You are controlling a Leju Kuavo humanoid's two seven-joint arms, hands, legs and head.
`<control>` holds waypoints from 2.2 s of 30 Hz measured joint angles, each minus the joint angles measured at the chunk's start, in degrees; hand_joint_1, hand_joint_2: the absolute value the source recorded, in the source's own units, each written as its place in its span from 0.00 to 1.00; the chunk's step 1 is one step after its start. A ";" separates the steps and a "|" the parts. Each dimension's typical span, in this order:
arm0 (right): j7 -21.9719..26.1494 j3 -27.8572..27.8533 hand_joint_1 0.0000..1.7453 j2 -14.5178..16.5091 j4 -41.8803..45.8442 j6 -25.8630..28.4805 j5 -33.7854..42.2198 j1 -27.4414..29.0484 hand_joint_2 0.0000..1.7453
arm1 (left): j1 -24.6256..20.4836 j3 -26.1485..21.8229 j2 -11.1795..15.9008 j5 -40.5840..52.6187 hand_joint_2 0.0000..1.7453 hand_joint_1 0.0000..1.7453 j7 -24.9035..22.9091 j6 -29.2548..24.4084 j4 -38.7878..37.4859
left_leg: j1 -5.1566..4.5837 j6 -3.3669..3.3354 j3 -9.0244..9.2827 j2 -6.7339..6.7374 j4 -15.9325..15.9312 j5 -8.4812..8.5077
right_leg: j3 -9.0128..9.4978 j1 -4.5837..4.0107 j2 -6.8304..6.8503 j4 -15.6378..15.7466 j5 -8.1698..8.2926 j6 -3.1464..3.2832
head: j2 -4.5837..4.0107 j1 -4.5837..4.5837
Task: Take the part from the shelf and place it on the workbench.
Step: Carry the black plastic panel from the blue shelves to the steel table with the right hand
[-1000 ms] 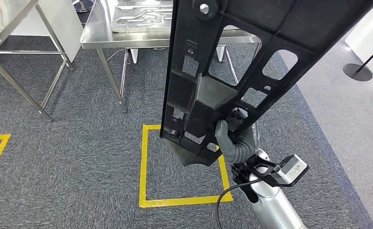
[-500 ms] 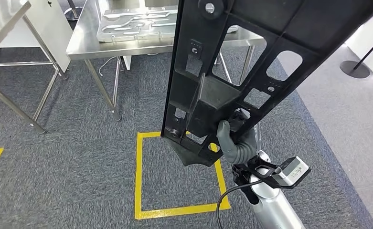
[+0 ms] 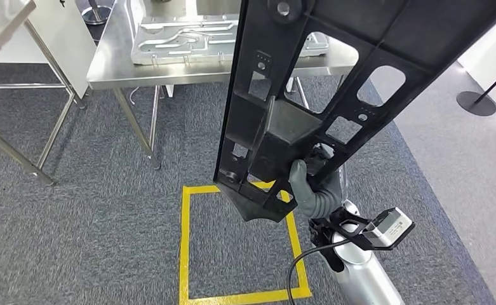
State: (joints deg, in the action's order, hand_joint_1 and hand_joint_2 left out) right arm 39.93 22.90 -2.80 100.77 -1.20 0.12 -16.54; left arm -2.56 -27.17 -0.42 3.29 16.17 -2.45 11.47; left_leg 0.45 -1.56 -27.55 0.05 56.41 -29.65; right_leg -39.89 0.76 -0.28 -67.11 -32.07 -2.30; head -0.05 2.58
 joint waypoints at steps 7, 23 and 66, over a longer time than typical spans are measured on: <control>-0.02 -0.33 1.00 0.09 -0.28 -0.61 0.68 -0.02 1.00 | -0.56 -0.01 0.03 -0.16 1.00 0.00 0.15 -0.25 -0.02 | 0.04 2.23 2.41 0.25 3.31 -1.89 | 2.92 -0.51 0.16 8.64 8.59 2.80 | 0.01 -0.03; -0.04 -0.27 1.00 0.35 -2.15 -1.10 1.26 -0.35 1.00 | 0.26 -0.52 0.31 -0.40 1.00 0.00 0.29 -0.41 -0.02 | -0.74 0.06 -8.83 -0.38 2.24 5.94 | 13.39 -1.12 -0.97 8.12 1.44 1.90 | -0.01 -0.02; -0.01 -1.55 1.00 0.98 -3.80 -0.88 1.97 -1.72 1.00 | 0.40 -2.27 0.17 -0.23 1.00 0.00 1.30 -0.25 -0.05 | -0.36 1.07 2.24 -0.94 0.35 -1.51 | 0.98 -0.26 0.14 8.42 10.81 1.03 | 0.00 -0.02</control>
State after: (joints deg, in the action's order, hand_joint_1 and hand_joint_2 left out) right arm 39.93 21.35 -1.81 96.97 -2.08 2.09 -18.27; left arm -2.16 -29.44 -0.25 3.06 17.47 -2.70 11.43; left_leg 0.09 -0.49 -25.31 -0.89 56.76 -31.17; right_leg -38.91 0.49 -0.14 -58.69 -21.25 -1.27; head -0.05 2.56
